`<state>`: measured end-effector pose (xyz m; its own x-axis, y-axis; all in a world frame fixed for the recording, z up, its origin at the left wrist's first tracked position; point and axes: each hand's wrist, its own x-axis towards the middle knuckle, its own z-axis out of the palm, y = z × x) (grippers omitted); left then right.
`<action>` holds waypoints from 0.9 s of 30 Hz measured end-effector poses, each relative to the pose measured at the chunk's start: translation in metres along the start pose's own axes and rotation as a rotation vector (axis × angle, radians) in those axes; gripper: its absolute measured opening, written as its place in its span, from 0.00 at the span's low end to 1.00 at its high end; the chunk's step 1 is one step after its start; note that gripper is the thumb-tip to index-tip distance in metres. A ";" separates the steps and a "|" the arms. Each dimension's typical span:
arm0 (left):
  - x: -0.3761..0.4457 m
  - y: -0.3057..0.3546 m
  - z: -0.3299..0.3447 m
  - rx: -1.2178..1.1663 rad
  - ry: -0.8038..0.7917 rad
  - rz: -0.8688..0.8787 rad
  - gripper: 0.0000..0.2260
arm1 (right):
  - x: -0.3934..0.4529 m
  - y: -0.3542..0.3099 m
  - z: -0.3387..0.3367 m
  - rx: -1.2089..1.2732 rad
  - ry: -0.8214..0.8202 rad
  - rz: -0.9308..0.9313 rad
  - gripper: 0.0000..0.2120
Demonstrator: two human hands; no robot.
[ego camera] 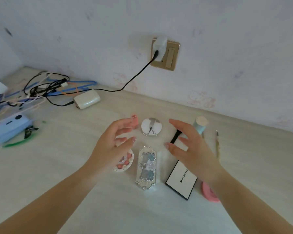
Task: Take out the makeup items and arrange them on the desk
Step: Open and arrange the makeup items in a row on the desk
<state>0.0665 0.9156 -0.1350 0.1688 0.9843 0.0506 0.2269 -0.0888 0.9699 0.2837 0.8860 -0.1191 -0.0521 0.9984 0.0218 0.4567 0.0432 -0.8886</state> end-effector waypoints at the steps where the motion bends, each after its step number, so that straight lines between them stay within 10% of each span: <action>1: 0.002 -0.011 0.002 0.024 -0.002 0.009 0.18 | 0.004 0.009 0.006 -0.012 -0.009 -0.019 0.26; 27: -0.087 -0.078 0.010 -0.060 0.059 0.265 0.14 | -0.101 0.048 0.074 -0.180 0.209 -0.222 0.25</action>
<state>0.0441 0.8358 -0.2170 0.1583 0.9351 0.3170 0.1249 -0.3374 0.9330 0.2456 0.7850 -0.1980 0.0070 0.9490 0.3151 0.6050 0.2468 -0.7570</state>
